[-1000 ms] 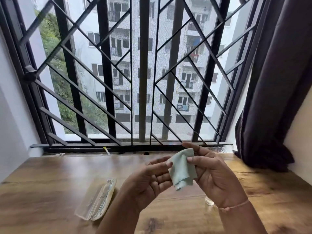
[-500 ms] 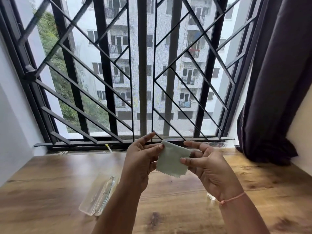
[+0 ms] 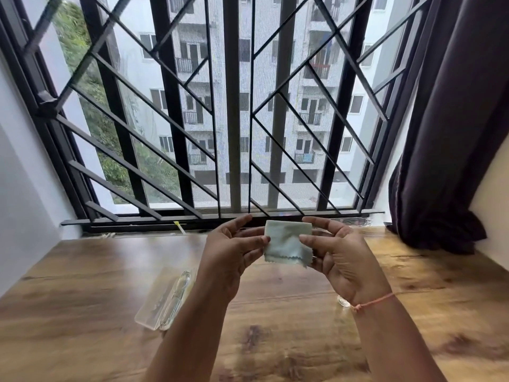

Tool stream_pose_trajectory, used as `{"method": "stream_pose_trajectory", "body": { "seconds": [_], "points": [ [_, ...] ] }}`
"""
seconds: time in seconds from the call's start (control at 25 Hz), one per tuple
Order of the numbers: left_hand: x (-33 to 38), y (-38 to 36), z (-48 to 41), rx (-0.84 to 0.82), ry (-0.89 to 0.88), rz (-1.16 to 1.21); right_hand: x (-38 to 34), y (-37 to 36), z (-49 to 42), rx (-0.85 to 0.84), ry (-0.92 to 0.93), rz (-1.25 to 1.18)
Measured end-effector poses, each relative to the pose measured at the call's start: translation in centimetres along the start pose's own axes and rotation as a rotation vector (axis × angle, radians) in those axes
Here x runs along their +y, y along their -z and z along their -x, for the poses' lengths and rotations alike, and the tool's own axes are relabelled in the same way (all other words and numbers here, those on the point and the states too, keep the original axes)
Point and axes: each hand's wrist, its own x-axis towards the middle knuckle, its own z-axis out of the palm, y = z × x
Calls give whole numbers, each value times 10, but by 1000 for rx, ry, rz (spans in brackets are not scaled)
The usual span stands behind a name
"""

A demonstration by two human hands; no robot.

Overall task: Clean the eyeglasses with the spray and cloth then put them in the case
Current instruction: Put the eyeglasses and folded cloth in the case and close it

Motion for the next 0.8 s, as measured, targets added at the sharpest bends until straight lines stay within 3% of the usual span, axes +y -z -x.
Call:
{"method": "stream_pose_trajectory", "body": {
  "seconds": [0.4,0.8],
  "points": [
    [0,-1,5,-60,-172,-159,-1,5,1,-69,177,121],
    [1,-1,9,-92,-210,-121,4,0,2,-75,149,-22]
  ]
}}
